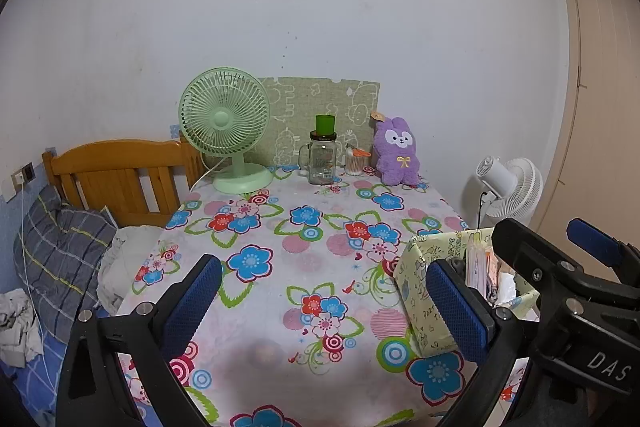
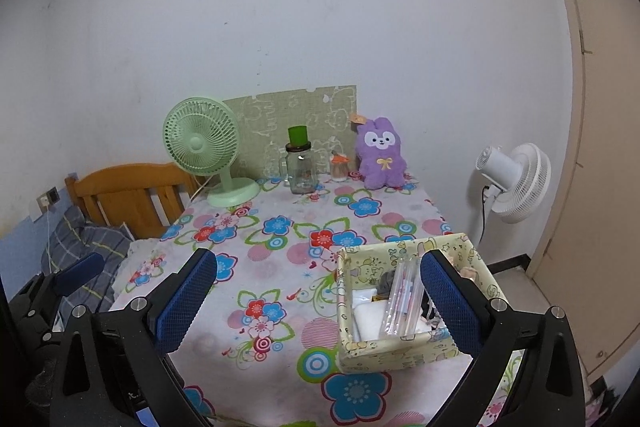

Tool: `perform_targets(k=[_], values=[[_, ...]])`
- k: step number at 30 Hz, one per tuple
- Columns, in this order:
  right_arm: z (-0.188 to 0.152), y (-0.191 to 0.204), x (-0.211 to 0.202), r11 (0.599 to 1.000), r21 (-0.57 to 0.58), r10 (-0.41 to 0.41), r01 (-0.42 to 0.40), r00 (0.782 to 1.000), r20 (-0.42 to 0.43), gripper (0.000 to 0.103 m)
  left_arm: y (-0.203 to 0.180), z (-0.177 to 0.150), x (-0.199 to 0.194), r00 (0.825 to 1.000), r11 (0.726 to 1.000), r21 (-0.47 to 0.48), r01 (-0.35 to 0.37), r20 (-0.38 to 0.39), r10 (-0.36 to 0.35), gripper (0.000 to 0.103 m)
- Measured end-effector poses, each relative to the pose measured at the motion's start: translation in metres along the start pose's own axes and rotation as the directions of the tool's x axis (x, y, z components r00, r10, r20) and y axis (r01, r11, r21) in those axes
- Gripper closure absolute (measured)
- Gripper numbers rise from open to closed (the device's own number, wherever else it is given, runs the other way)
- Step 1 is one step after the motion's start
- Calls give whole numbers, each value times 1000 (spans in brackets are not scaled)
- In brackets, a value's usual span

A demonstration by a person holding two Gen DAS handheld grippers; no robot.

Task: Organize soft objects

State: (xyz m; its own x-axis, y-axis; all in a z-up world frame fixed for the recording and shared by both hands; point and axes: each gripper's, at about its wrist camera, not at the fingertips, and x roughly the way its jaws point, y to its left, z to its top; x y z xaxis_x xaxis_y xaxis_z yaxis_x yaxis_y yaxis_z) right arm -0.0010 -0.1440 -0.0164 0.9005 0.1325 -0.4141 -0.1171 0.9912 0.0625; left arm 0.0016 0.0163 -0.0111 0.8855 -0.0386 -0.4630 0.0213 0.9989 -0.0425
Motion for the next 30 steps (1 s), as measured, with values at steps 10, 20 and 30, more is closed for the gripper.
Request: perform_targets(k=[10, 20, 30], values=[[4, -5, 3, 1000, 11, -2, 2, 1000, -1, 0, -9, 5, 5, 1000, 1000, 6, -13, 3, 13, 0], [5, -11, 4, 1000, 14, -3, 2, 1000, 3, 0, -12, 7, 4, 1000, 1000, 12, -27, 8, 27, 0], [6, -17, 6, 1000, 28, 0, 0, 1000, 0, 0, -15, 8, 6, 1000, 999, 19, -27, 6, 27, 0]])
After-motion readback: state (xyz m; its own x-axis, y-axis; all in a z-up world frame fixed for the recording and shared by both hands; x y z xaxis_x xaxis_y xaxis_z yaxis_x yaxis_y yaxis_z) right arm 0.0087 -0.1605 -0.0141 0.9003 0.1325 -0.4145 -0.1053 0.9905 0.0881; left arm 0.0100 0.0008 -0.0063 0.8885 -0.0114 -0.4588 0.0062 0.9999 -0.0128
